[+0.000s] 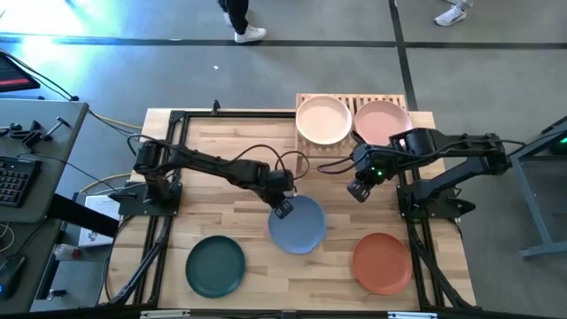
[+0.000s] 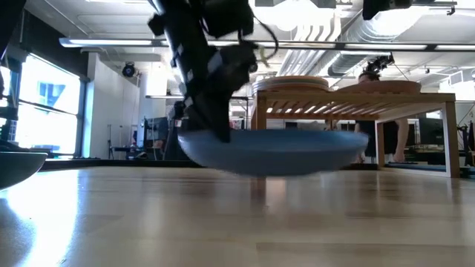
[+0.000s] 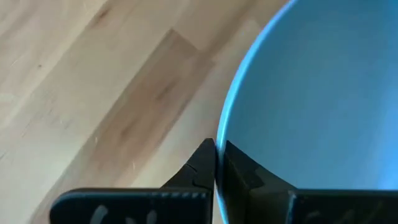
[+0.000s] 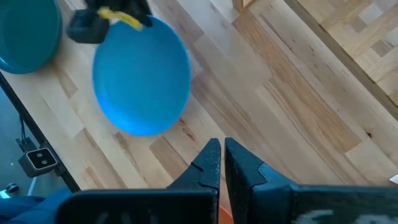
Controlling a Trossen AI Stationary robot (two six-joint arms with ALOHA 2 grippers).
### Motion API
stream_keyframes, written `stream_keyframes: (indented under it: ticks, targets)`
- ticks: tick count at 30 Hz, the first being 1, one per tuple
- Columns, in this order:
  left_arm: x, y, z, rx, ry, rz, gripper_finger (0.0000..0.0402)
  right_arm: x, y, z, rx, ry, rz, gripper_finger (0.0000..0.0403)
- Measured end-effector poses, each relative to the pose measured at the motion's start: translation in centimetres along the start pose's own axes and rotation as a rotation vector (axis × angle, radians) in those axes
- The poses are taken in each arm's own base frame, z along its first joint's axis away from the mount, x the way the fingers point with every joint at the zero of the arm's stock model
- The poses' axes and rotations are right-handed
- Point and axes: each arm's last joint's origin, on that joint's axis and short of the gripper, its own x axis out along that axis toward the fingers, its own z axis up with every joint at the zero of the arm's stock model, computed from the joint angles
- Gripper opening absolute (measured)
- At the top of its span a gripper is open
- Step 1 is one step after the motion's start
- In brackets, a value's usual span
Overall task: Place and stack plates onto a shelf
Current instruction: Stack the blue plate on top of the pink plate on the shelf
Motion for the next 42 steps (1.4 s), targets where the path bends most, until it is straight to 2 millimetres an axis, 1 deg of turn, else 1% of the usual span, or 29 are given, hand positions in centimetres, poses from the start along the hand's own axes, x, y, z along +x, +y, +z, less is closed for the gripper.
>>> stream_keyframes:
  ticks: [5, 10, 14, 18, 21, 23, 30, 42]
  targets:
    - [-2.4, -1.7, -0.6, 0.043, -0.042, -0.011, 0.0001, 0.5, 0.3, 0.2, -0.003, 0.005, -0.006, 0.001]
    - [-5.7, -3.0, -0.7, 0.064, -0.131, -0.037, 0.0001, 1.4, 0.8, 0.6, -0.032, 0.002, -0.035, 0.0054]
    - [-7.8, -3.3, -0.9, 0.071, -0.17, -0.003, 0.0001, 1.9, 1.2, 1.0, -0.022, -0.021, -0.034, 0.009]
    - [-9.6, -3.4, -0.7, 0.058, -0.217, 0.016, 0.0001, 2.4, 1.9, 1.6, 0.03, -0.057, -0.004, 0.0108]
    - [-10.2, -3.3, -0.6, 0.054, -0.248, 0.05, 0.0001, 3.0, 2.3, 1.9, 0.052, -0.059, -0.002, 0.0109]
    - [-10.5, -3.5, -0.3, 0.041, -0.275, 0.039, 0.0001, 3.6, 2.5, 2.0, 0.05, -0.043, -0.01, 0.0109]
    - [-10.5, -3.2, 0.1, 0.019, -0.292, 0.044, 0.0001, 5.3, 3.7, 2.1, 0.036, 0.011, 0.003, 0.0109]
    - [-10.6, -2.6, 0.9, -0.006, -0.316, 0.048, 0.0001, 6.4, 4.4, 2.0, 0.056, 0.047, 0.0, 0.0109]
